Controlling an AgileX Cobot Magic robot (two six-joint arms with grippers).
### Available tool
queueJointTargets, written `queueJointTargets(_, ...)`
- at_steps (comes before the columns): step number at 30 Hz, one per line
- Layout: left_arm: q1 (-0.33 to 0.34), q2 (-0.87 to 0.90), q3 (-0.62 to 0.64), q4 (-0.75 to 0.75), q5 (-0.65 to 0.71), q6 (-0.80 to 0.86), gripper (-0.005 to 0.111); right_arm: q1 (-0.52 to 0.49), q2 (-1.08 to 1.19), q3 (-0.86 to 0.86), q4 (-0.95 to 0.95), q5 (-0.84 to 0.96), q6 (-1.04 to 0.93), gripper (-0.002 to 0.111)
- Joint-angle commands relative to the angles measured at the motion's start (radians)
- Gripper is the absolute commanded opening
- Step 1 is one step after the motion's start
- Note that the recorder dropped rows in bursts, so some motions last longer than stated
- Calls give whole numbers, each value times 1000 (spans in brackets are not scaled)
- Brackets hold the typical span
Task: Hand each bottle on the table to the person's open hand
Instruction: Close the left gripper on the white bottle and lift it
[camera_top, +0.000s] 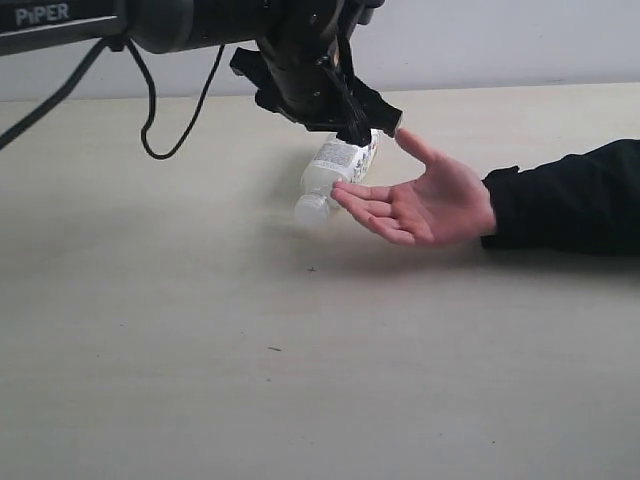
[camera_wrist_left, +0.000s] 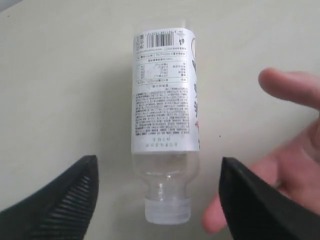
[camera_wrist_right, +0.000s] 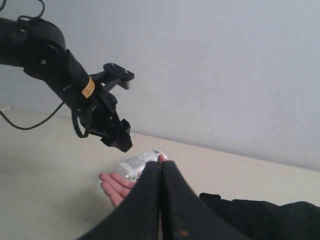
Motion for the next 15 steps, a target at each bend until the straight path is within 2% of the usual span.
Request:
queueJointTargets(1,24,64,-79,-30,7,22,67,4,-4,4,2,-13,0,0)
queueJointTargets(5,48,112,-125,-132,7,98,67,4,-4,4,2,-13,0,0)
queueJointTargets(15,55,203,-224,-130,-1,128,67,4,-4,4,2,-13,0,0)
